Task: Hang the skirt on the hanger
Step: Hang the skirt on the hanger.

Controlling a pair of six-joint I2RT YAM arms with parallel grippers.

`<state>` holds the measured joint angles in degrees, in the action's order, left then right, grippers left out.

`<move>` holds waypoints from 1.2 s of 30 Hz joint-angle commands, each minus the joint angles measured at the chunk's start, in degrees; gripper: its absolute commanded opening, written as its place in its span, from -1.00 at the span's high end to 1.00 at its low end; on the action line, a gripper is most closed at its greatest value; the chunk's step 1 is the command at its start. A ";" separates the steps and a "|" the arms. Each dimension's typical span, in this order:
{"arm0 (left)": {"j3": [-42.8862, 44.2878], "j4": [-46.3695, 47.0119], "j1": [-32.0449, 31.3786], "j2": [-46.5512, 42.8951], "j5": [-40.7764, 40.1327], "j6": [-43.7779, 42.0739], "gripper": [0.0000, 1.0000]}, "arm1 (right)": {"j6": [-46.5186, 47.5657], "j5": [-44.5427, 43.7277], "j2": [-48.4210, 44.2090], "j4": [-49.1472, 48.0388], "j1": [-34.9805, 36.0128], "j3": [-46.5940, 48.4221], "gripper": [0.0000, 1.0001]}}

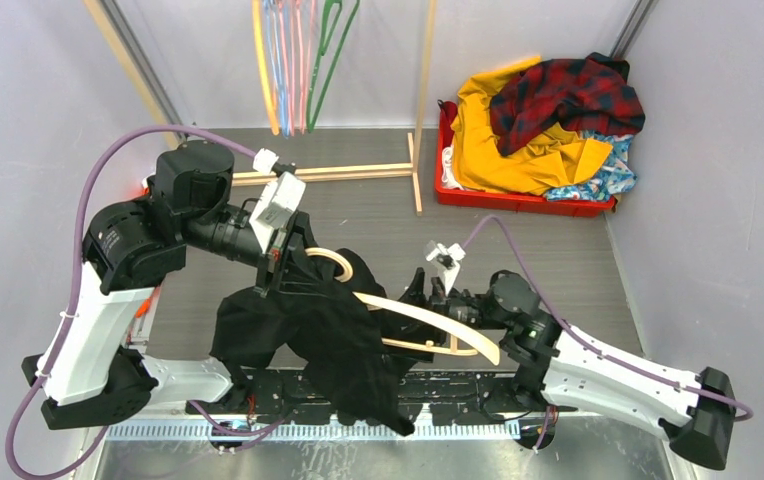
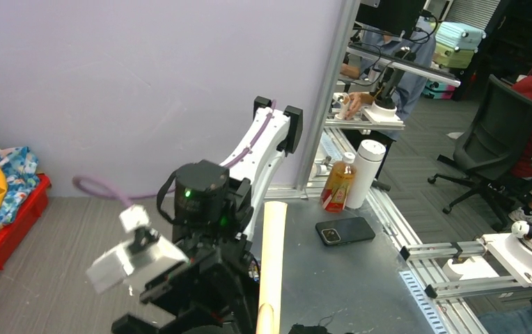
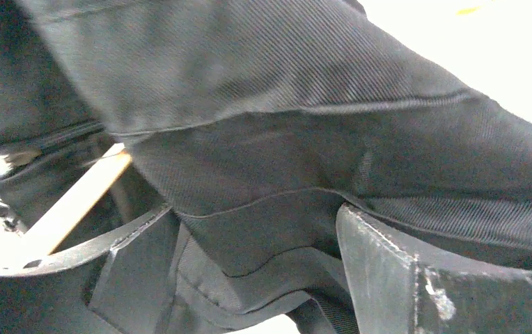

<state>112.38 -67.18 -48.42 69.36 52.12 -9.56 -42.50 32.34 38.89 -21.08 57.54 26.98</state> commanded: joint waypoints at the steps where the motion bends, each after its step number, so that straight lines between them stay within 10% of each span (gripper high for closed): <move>1: 1.81 5.52 -0.09 -0.74 2.60 0.34 1.00 | -2.95 3.27 4.02 -7.91 0.05 -0.34 -0.77; 9: 1.69 5.75 -0.11 0.13 2.57 0.20 1.00 | -2.45 4.14 4.67 -7.23 0.56 -0.24 -0.53; 16: 0.77 5.74 -0.09 0.25 1.81 -0.12 1.00 | -0.54 3.99 5.96 -3.63 0.91 1.66 0.96; 25: -3.68 5.99 -0.07 -1.95 -1.13 -1.29 1.00 | 13.49 -8.42 -11.88 33.60 0.83 11.68 0.97; 36: -15.48 17.54 1.13 -6.98 -6.36 0.61 1.00 | 11.81 -22.29 -23.57 52.84 0.83 20.42 0.97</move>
<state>100.01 -59.61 -48.29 64.79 48.14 -10.33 -31.53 16.23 17.23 24.23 58.06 42.57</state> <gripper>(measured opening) 0.044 0.057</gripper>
